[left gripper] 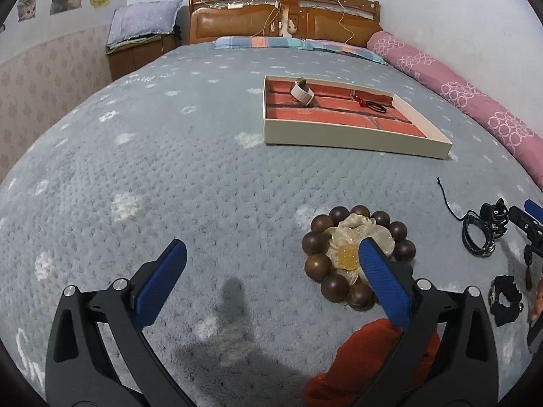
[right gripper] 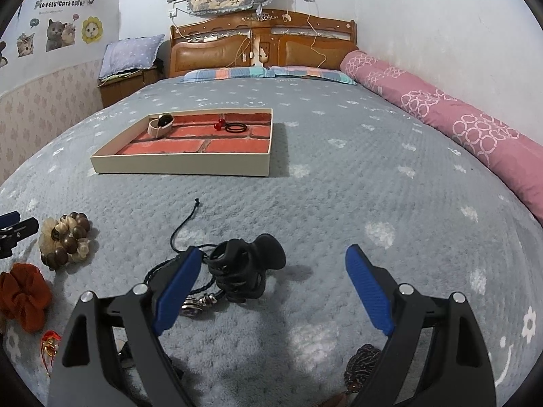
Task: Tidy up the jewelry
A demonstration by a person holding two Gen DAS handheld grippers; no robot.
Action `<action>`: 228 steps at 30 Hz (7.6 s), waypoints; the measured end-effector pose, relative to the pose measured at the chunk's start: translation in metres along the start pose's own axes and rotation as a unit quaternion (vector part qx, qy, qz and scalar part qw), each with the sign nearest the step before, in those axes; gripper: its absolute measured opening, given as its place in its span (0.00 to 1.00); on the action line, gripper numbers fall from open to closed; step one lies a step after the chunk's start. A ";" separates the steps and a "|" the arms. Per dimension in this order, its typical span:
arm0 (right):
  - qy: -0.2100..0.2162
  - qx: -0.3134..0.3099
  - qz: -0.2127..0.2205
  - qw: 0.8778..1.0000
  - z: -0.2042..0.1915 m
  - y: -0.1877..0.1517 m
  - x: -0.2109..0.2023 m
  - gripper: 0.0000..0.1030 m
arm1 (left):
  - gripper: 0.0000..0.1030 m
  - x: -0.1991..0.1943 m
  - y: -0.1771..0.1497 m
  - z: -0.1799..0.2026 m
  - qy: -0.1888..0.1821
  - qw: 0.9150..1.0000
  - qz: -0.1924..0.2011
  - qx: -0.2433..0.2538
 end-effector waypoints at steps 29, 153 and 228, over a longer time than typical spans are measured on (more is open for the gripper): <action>0.007 0.002 -0.039 0.999 0.000 0.001 0.024 0.82 | 0.60 0.034 -0.003 0.018 -0.041 0.996 -0.073 0.028; -0.005 0.009 -0.089 0.996 -0.043 0.188 0.260 0.56 | 0.17 0.198 0.234 0.044 -0.064 0.998 0.000 0.019; -0.025 -0.006 -0.053 0.998 -0.015 0.197 0.122 0.93 | 0.95 0.029 0.208 0.028 0.025 0.994 0.092 0.052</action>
Point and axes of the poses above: each gripper's, at about its wrist camera, not at the fingertips, and x roughly the way its jaws point, z to its right, y to its top, the point moved 1 cm from there along x, roughly the way its jaws point, and after that the axes turned 4 degrees about y, right-handed, at the moved point
